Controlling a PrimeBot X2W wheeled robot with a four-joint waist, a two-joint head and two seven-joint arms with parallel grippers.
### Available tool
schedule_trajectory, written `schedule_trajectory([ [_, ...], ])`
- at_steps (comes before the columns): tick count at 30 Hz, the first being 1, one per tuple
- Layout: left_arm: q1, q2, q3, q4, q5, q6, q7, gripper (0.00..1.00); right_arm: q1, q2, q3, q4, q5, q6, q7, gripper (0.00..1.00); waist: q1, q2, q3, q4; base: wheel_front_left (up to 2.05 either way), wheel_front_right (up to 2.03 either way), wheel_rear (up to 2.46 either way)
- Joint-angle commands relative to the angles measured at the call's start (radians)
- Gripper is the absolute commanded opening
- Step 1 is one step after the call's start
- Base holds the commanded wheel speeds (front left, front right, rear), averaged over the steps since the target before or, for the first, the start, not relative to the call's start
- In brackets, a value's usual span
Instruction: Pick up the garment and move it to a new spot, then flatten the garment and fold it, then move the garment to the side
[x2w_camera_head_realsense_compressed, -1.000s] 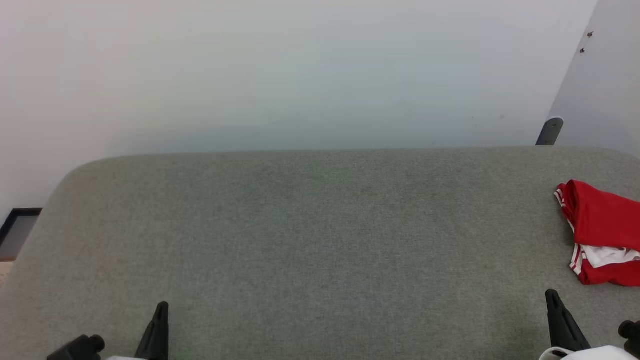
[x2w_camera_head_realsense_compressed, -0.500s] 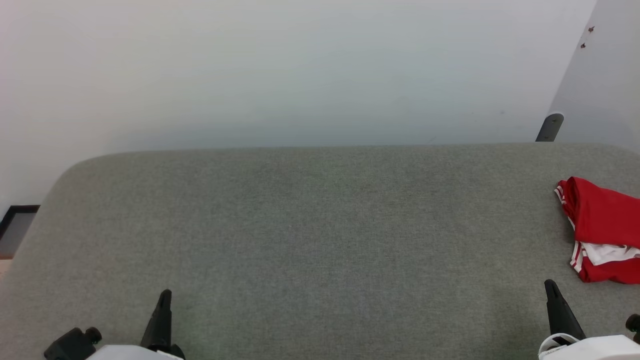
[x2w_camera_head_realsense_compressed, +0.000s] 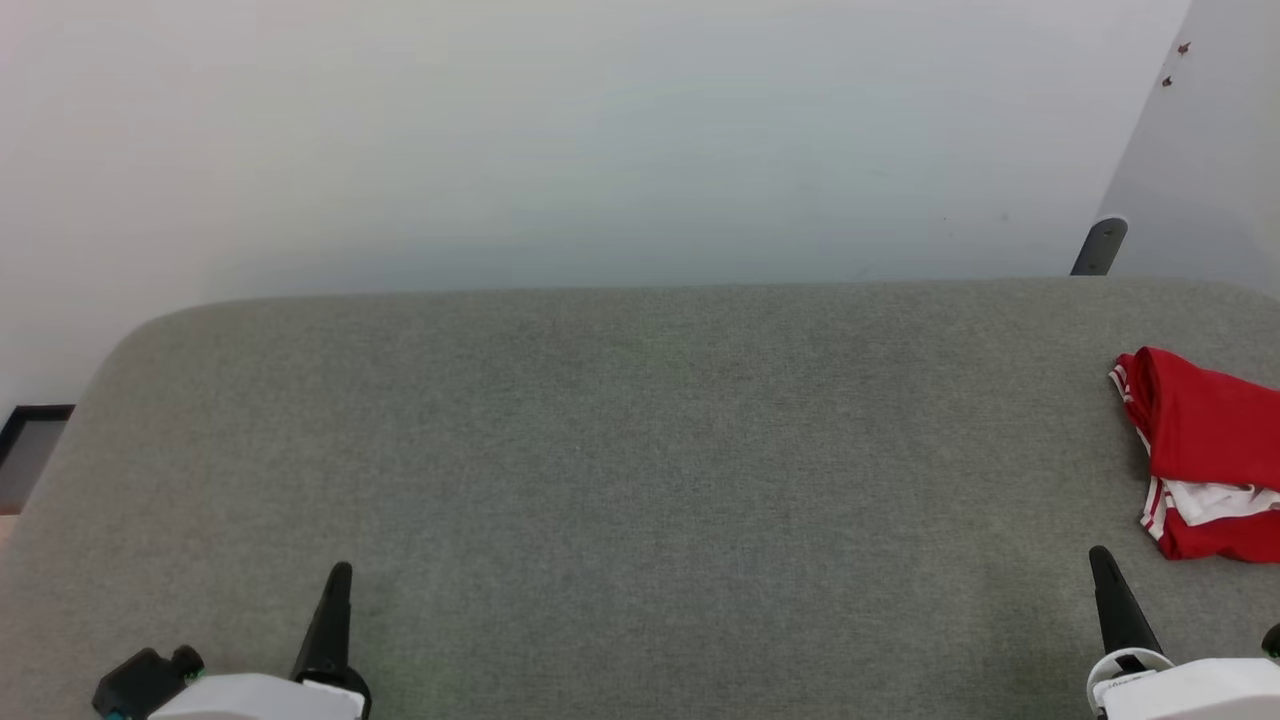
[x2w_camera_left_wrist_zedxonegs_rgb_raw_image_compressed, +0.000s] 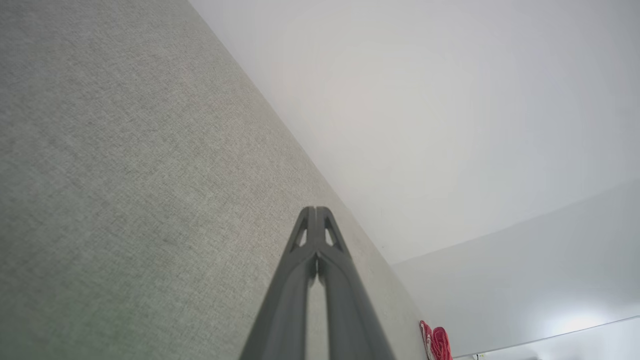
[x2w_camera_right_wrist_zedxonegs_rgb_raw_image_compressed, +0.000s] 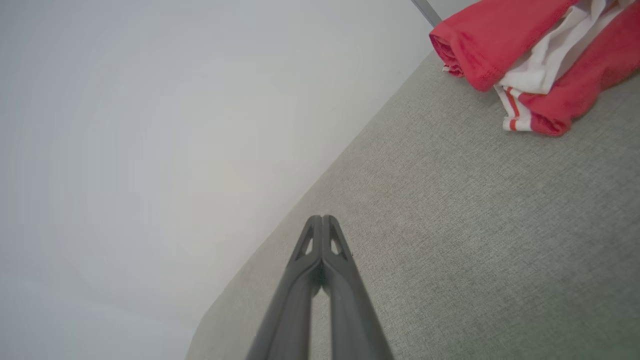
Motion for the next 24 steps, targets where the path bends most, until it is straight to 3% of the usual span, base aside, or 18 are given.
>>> schedule_trajectory([
  [1, -0.022, 0.002, 0.006, -0.012, -0.02, -0.003, 0.005, 0.0, -0.029, 0.001, -0.005, -0.008, 0.027, 0.0, 0.004, 0.0, 0.0, 0.0, 0.001, 0.0, 0.0, 0.0, 0.0],
  [24, -0.052, -0.034, 0.028, -0.02, -0.216, -0.004, 0.066, 0.0, -0.06, 0.017, -0.019, -0.003, 0.271, -0.001, 0.064, 0.0, 0.0, 0.0, 0.018, -0.005, 0.0, 0.0, 0.0],
])
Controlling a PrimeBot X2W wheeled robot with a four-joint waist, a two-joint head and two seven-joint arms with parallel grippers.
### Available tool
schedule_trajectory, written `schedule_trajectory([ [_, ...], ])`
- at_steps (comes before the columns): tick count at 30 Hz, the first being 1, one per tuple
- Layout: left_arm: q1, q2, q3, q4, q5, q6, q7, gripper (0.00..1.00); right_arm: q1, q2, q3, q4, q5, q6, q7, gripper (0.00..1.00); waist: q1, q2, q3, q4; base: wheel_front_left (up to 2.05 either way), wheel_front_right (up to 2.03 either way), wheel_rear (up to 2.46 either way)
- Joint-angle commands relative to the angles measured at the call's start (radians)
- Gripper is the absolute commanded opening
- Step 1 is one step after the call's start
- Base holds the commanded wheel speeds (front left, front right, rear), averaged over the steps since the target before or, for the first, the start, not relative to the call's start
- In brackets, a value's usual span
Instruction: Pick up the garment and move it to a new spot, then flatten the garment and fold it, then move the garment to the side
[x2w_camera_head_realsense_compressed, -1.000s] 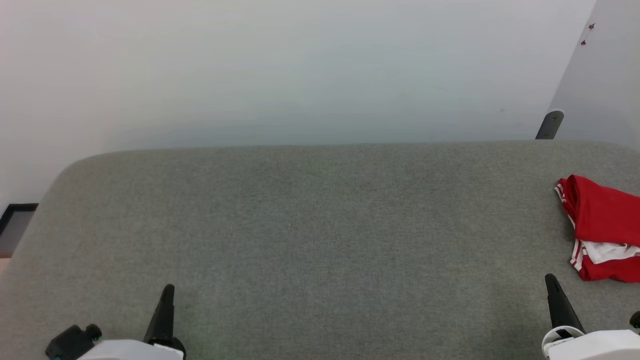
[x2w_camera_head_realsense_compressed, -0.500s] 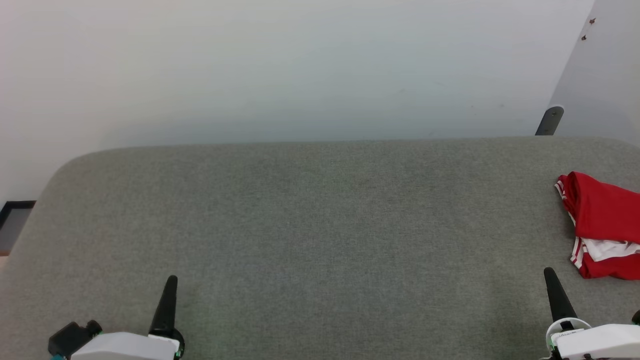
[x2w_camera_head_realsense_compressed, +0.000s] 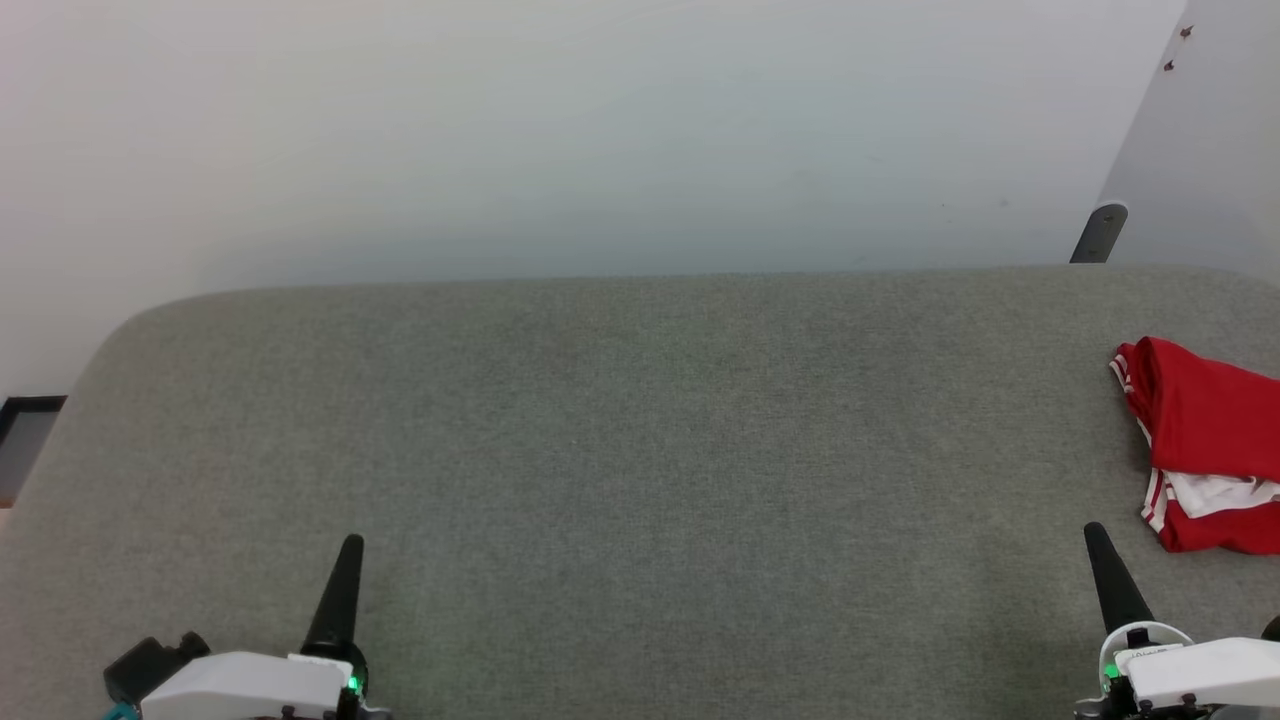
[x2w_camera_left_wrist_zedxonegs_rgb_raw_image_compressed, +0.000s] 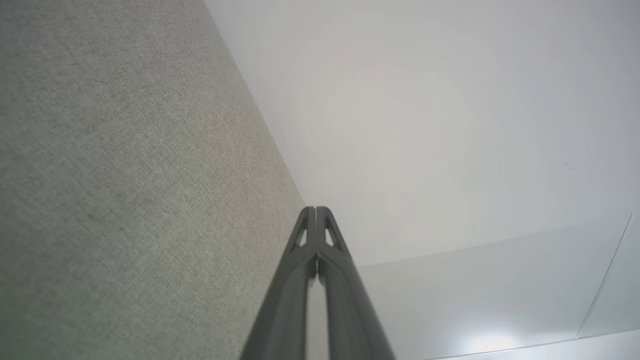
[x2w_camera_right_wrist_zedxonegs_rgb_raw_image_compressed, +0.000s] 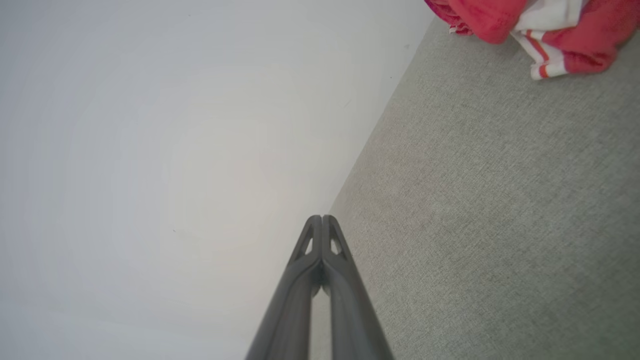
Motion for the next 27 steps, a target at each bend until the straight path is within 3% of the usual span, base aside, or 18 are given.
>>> schedule_trajectory([
  [1, -0.016, -0.001, 0.006, -0.008, -0.02, -0.003, 0.005, 0.0, -0.024, 0.002, -0.006, -0.005, 0.027, 0.0, 0.007, 0.0, 0.0, -0.0001, 0.001, 0.0, 0.0, 0.0, 0.0],
  [27, -0.044, -0.034, 0.026, -0.015, -0.199, -0.005, 0.061, 0.0, -0.049, 0.017, -0.017, 0.0, 0.249, 0.0, 0.061, 0.0, 0.0, -0.0001, 0.021, -0.006, 0.0, 0.0, 0.0],
])
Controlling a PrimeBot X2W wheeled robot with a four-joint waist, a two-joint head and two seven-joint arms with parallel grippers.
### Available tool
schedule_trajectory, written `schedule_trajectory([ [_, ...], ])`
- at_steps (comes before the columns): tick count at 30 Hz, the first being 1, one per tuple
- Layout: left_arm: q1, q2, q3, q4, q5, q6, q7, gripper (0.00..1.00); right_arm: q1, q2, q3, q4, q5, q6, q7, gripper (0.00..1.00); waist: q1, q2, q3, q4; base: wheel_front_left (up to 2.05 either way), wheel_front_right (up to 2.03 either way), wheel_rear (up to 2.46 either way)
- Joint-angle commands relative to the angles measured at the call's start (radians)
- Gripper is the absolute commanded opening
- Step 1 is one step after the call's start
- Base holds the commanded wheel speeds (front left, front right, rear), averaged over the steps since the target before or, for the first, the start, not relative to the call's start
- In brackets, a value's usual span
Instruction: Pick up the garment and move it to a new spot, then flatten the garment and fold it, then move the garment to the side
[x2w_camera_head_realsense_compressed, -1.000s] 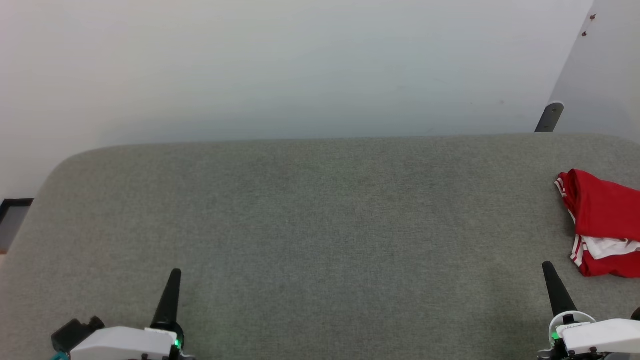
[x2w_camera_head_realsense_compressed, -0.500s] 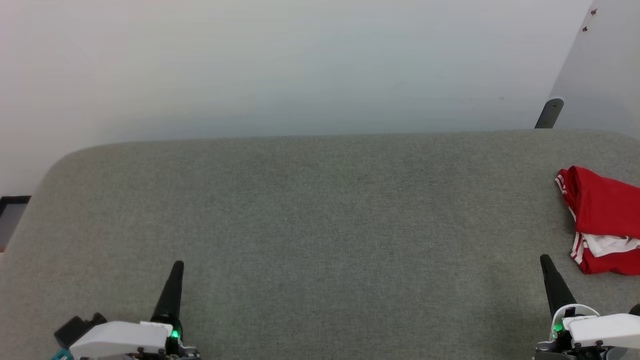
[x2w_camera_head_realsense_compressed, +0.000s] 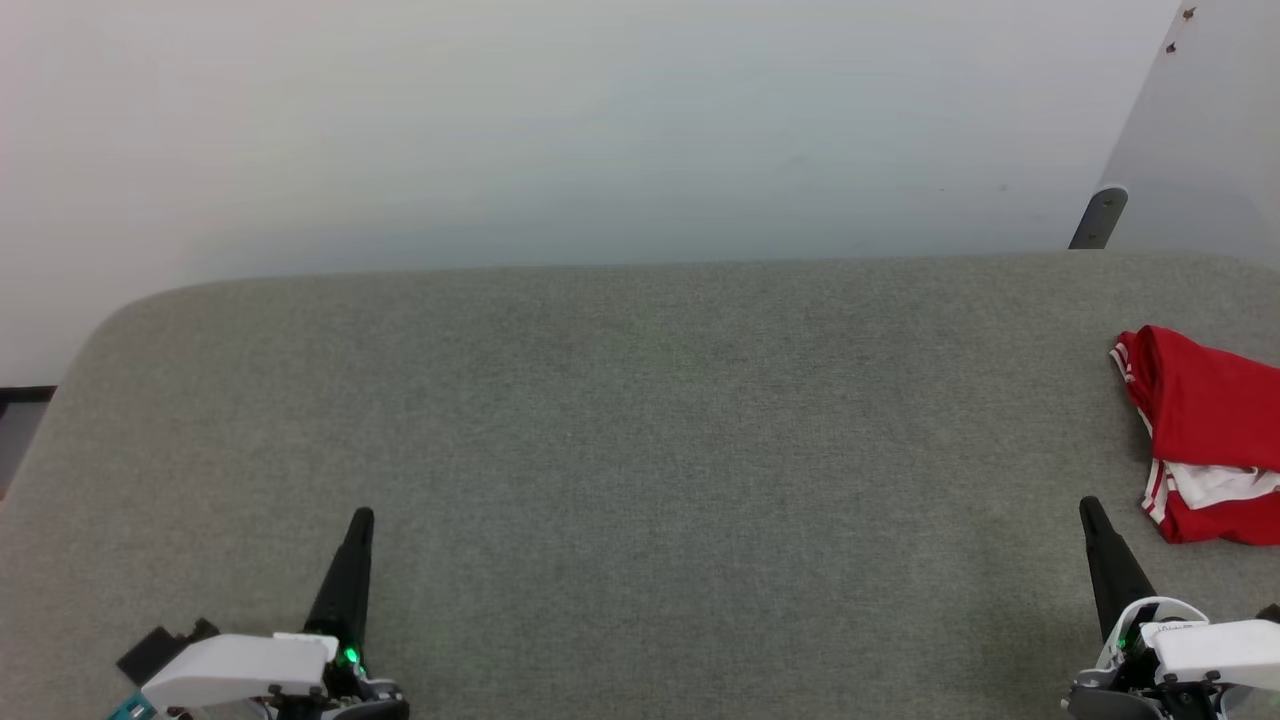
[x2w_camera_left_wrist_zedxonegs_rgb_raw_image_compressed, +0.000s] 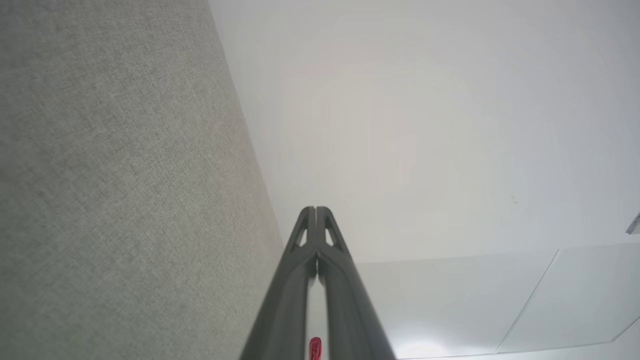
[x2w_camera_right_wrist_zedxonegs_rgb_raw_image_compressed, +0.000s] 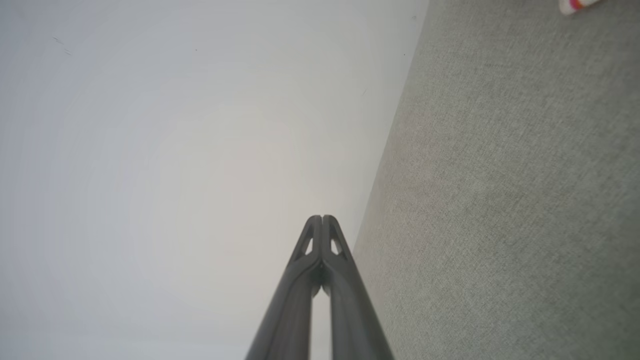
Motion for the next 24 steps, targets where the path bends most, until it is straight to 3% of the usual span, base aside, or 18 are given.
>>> schedule_trajectory([
  [1, -0.014, -0.003, 0.005, -0.005, -0.02, -0.005, 0.006, 0.0, -0.014, 0.003, -0.003, -0.002, 0.023, 0.0, 0.005, 0.0, -0.0001, 0.0, 0.001, 0.0, 0.0, 0.0, 0.0],
  [16, -0.027, -0.02, 0.014, -0.008, -0.105, -0.005, 0.033, 0.0, -0.03, 0.011, -0.009, 0.002, 0.132, 0.0, 0.032, 0.0, -0.0001, 0.0, 0.013, -0.004, 0.0, 0.0, 0.0],
  [24, -0.026, -0.018, 0.014, -0.008, -0.102, -0.005, 0.033, 0.0, -0.024, 0.011, -0.008, 0.001, 0.127, 0.0, 0.031, 0.0, -0.0001, 0.0, 0.013, -0.004, 0.0, 0.0, 0.0],
])
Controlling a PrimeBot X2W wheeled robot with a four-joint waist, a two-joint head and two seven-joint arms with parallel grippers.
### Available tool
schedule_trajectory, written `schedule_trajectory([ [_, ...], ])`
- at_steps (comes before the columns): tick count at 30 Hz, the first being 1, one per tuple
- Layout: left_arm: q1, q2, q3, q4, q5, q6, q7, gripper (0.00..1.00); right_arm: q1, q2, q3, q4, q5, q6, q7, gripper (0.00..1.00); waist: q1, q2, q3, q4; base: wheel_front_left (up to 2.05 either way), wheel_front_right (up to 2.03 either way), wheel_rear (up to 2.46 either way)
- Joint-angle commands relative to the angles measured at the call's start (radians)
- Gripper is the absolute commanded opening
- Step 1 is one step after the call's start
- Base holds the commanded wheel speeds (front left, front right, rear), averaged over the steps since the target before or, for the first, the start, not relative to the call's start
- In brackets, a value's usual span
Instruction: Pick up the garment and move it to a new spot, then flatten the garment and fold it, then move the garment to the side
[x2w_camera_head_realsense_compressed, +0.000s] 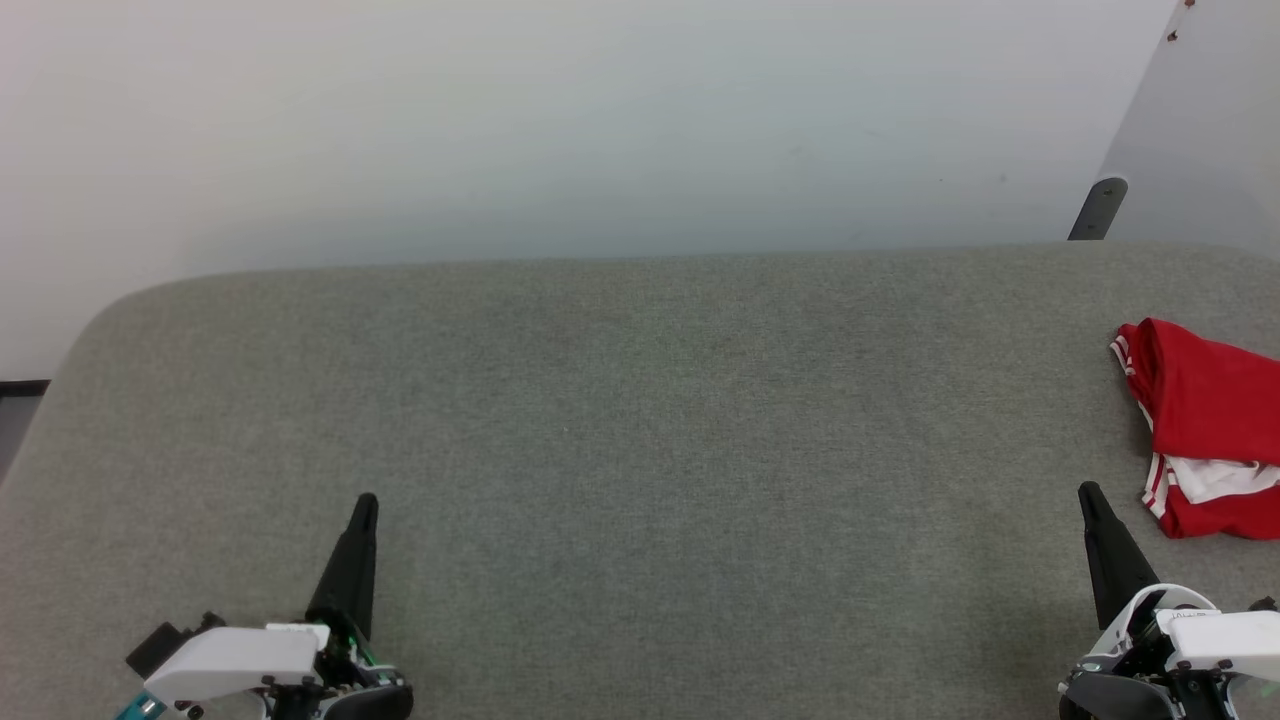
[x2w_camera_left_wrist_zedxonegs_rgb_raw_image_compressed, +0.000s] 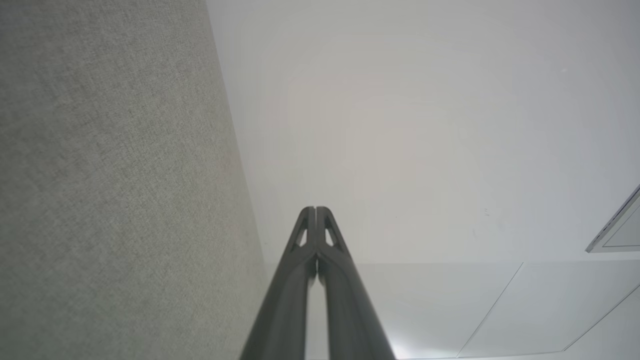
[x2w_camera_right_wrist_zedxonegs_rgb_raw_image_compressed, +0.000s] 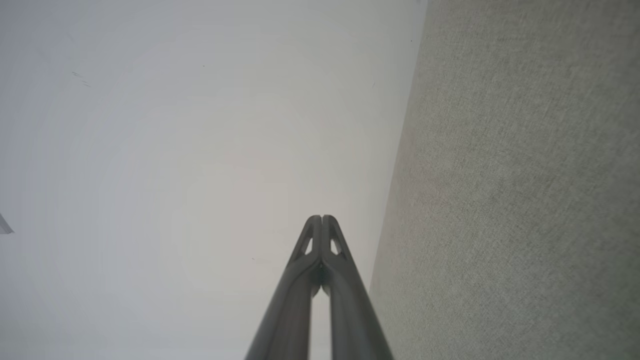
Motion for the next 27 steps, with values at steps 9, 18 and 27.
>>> schedule_trajectory([
  [9, -0.009, 0.0, 0.002, -0.002, -0.003, -0.005, 0.003, 0.0, -0.003, 0.004, 0.0, 0.0, 0.004, 0.0, 0.002, 0.0, 0.0, -0.0001, 0.0, 0.0, 0.0, 0.0, 0.0],
  [18, -0.009, 0.0, 0.002, -0.002, -0.003, -0.005, 0.003, 0.0, -0.003, 0.004, 0.0, 0.0, 0.004, 0.0, 0.002, 0.0, 0.0, -0.0001, 0.0, 0.0, 0.0, 0.0, 0.0],
  [27, -0.009, 0.0, 0.002, -0.002, -0.003, -0.005, 0.003, 0.0, -0.003, 0.004, 0.0, 0.0, 0.004, 0.0, 0.002, 0.0, 0.0, -0.0001, 0.0, 0.0, 0.0, 0.0, 0.0],
])
